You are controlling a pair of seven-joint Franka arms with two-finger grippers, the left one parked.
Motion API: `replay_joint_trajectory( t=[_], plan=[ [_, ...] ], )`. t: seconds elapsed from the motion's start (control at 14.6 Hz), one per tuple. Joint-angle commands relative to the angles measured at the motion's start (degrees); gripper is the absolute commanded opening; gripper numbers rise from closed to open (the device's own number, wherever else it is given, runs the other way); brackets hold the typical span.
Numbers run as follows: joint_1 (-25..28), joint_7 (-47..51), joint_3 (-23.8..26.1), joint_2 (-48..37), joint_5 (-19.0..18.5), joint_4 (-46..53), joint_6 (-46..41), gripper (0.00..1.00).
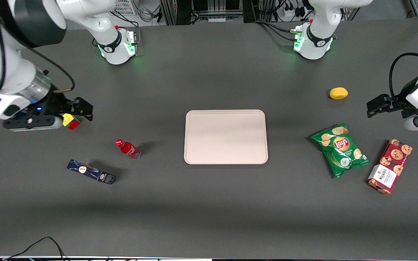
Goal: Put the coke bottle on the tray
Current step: 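Move the open right gripper over the red Coca-Cola bottle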
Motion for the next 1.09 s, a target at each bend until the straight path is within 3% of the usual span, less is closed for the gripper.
replay_joint_trajectory(
  t=[0.0, 0.41, 0.82, 1.03],
  plan=[
    [5.89, -0.35, -3.74, -0.53, 0.79, 0.33, -1.91, 1.0],
    [5.89, -1.5, -3.65, 0.09, 0.79, -3.52, 0.27, 1.0],
    [5.98, -1.58, -3.47, 0.79, 0.79, -17.4, 18.53, 1.0],
    [5.55, -5.17, -3.39, 4.73, 0.88, -18.74, 22.34, 1.0]
  ],
)
